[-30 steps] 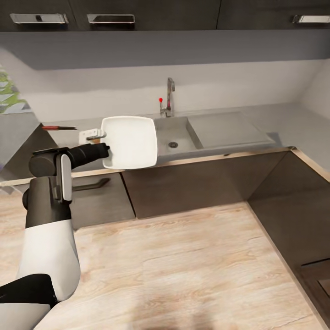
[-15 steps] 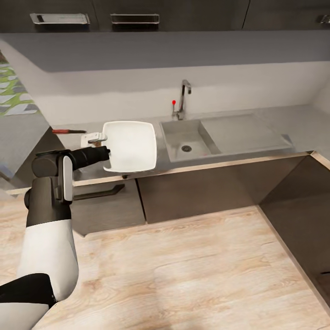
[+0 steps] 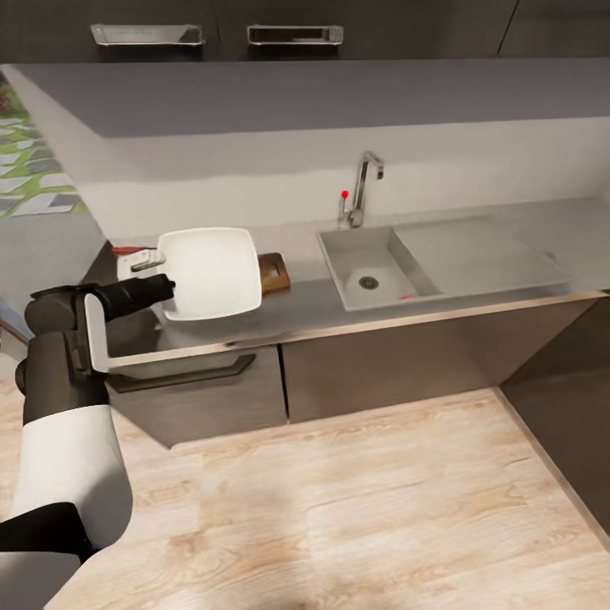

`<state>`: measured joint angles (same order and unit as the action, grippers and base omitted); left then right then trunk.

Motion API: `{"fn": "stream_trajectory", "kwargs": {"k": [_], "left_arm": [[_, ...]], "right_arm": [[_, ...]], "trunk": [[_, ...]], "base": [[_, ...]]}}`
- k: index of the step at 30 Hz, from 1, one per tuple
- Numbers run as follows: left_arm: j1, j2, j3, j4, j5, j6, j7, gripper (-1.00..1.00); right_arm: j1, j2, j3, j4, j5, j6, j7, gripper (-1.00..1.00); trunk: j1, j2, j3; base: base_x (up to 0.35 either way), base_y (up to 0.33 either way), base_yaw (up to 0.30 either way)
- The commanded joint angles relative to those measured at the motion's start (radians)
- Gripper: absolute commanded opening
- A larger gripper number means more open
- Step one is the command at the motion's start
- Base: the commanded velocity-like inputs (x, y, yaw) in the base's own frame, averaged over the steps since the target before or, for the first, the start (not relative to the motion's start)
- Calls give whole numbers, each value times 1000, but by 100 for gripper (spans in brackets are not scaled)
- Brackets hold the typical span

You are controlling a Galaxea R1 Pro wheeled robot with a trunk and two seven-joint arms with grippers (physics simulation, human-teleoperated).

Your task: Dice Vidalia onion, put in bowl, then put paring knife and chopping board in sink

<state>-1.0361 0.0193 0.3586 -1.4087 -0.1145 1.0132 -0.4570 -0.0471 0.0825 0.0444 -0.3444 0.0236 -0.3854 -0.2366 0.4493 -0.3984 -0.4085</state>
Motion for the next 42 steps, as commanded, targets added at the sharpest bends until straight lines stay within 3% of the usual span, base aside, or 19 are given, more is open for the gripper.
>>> {"fn": "stream_trajectory", "kwargs": {"k": [1, 4, 6, 11, 20, 29, 35, 42], "left_arm": [[-1, 0, 3, 0, -5, 4, -11, -100], [-1, 1, 7, 3, -5, 4, -11, -100], [-1, 1, 37, 4, -5, 4, -11, -100], [-1, 1, 65, 11, -5, 3, -11, -100], [-1, 1, 69, 32, -7, 1, -12, -100], [-1, 0, 69, 128, -12, -5, -12, -100], [-1, 1, 71, 139, -13, -5, -11, -100], [-1, 16, 69, 145, -13, -3, -11, -100]], "right_arm": [[-1, 0, 5, 0, 2, -1, -9, 100], [-1, 0, 5, 0, 2, -1, -9, 100], [-1, 0, 5, 0, 2, -1, -9, 100], [-1, -1, 5, 0, 2, -1, -8, 100], [-1, -6, 6, 0, 3, -6, -8, 100], [-1, -10, 5, 0, 4, -7, -8, 100], [-1, -10, 5, 0, 4, -7, -8, 100], [-1, -9, 6, 1, 4, -6, -8, 100]], "trunk": [[1, -2, -1], [1, -2, -1], [1, -2, -1], [1, -2, -1], [1, -2, -1], [1, -2, -1], [1, -2, -1], [1, -2, -1]], "base": [[119, 266, 0], [120, 266, 0], [120, 266, 0], [120, 266, 0], [120, 266, 0], [161, 266, 0], [177, 265, 0], [177, 261, 0]]}}
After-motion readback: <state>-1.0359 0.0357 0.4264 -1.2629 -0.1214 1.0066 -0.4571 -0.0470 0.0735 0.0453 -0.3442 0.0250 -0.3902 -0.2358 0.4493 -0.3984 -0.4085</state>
